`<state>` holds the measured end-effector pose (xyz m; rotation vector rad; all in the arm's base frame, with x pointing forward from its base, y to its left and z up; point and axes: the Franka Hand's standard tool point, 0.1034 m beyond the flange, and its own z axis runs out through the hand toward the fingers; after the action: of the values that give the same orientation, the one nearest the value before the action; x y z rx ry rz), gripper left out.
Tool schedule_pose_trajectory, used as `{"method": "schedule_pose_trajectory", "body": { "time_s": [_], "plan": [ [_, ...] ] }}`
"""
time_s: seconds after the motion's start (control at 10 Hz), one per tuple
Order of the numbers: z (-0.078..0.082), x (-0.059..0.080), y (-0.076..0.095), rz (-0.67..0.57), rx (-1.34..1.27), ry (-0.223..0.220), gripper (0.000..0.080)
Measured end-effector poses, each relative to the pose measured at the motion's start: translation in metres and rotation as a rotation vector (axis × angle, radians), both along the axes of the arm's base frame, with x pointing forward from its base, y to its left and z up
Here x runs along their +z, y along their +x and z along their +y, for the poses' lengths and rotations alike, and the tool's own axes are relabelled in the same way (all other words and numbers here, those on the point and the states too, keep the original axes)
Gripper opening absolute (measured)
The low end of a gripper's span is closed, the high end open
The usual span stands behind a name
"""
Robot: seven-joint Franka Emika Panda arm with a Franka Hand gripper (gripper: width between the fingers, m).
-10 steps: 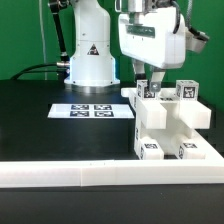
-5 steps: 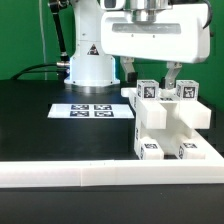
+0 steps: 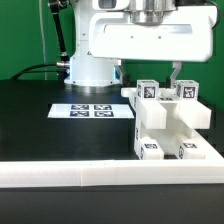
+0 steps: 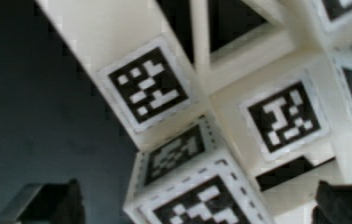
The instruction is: Assemble chair
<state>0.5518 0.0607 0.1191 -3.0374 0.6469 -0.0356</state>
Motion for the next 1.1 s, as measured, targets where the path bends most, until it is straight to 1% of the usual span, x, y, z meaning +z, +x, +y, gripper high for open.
{"method": "schedule_pose_trajectory", "body": {
  "time_s": [0.4,0.5,0.6,0.7,0.8,0.9,1.1],
  "plan": [
    [-0.0017,-0.0010,-0.0002,-0.005,0.236,-0.009,0.0649],
    [-0.0016,-0.0010,-0.0002,-0.006,0.261,-0.010,0.0649],
    [-0.0017,-0.0010,-0.0002,-0.006,0.275,-0.010,0.0552],
    [-0.0017,-0.0011,-0.0003,-0.006,0.272,-0.010,0.0552],
    [-0.0016,-0.0011,-0.0003,-0.006,0.264,-0.009,0.0358],
    [-0.0015,-0.0010,-0.0001,-0.006,0.242,-0.008,0.0282],
    [-0.0013,-0.0010,-0.0001,-0.005,0.222,-0.006,0.0282]
  ]
}}
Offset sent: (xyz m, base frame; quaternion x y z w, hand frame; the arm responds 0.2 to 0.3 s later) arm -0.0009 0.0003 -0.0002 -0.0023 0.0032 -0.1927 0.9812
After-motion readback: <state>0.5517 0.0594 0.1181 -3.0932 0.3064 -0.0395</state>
